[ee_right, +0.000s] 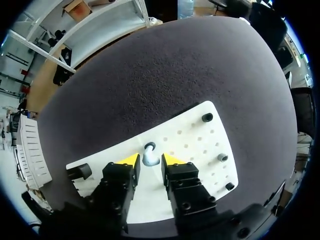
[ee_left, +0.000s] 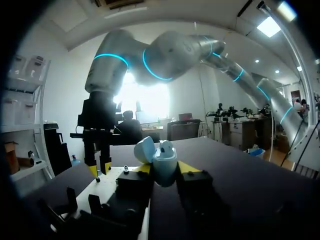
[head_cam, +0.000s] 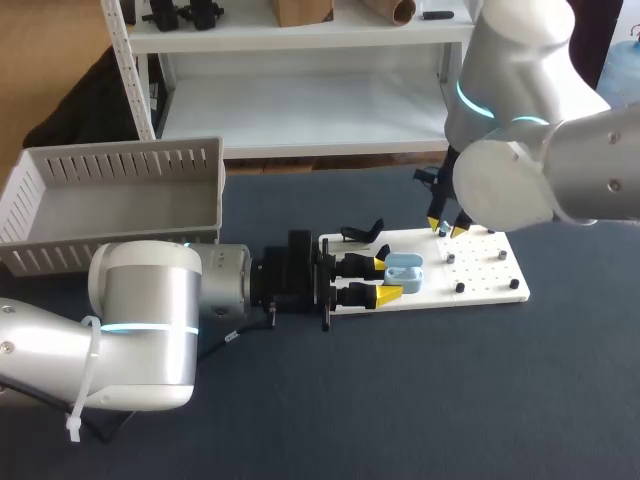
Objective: Pick up each earbud case from the left stands, insert the matching earbuds, close the lid, and place the case in the box.
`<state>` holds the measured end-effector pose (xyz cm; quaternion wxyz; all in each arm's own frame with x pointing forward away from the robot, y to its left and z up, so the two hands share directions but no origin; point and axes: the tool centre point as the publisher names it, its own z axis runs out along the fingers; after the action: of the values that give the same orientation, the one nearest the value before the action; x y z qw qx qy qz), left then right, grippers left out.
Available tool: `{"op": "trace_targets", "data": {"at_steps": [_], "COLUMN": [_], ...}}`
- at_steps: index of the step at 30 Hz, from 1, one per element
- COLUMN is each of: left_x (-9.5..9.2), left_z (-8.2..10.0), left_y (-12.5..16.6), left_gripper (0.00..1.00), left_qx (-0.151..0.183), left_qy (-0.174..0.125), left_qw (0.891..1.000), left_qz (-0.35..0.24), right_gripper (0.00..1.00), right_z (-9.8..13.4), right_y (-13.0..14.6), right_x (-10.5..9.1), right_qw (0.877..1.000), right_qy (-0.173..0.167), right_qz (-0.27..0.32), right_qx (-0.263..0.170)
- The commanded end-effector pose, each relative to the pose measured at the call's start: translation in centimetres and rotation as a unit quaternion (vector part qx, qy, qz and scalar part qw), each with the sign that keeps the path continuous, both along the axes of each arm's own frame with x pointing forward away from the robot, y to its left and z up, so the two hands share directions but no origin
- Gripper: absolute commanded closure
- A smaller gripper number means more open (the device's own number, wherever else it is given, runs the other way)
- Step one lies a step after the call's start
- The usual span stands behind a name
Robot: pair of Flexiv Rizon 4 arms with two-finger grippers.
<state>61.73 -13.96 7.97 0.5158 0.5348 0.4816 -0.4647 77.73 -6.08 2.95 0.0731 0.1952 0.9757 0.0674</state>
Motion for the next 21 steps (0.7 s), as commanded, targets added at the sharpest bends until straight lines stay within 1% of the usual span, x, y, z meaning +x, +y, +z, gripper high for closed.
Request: {"op": "trace_targets", "data": {"at_steps": [1,4,5,7,8,13,21], "left_x": [0.0,0.0,0.0,0.0,0.0,0.0,0.0], "left_z": [-0.1,-0.1,-0.1,-0.1,-0.1,-0.1,-0.1], "left_y": [-0.1,-0.1,-0.1,-0.1,-0.1,-0.1,-0.1], "left_gripper": [1.00,1.00,1.00,1.00,1.00,1.00,1.00], "left_qx": [0.000,0.000,0.000,0.000,0.000,0.000,0.000], "left_qy": [-0.001,-0.001,-0.001,-0.001,-0.001,-0.001,-0.001], "left_qw": [1.000,1.000,1.000,1.000,1.000,1.000,1.000], "left_qz": [0.002,0.002,0.002,0.002,0.002,0.002,0.002], "right_gripper": [0.76,0.84,0.89,0.94,1.00,1.00,1.00], "right_z": [0.0,0.0,0.0,0.0,-0.1,0.1,1.7], "right_y": [0.1,0.1,0.1,0.1,0.1,0.1,-0.3], "right_x": [0.2,0.2,0.2,0.2,0.2,0.1,-0.6], "right_qw": [1.000,1.000,1.000,1.000,1.000,1.000,1.000], "right_qy": [0.002,0.003,0.003,0.004,0.004,0.003,-0.012], "right_qz": [0.001,0.000,0.000,0.000,0.000,0.000,0.000], "right_qx": [-0.002,-0.004,-0.004,-0.005,-0.006,-0.007,-0.004]}}
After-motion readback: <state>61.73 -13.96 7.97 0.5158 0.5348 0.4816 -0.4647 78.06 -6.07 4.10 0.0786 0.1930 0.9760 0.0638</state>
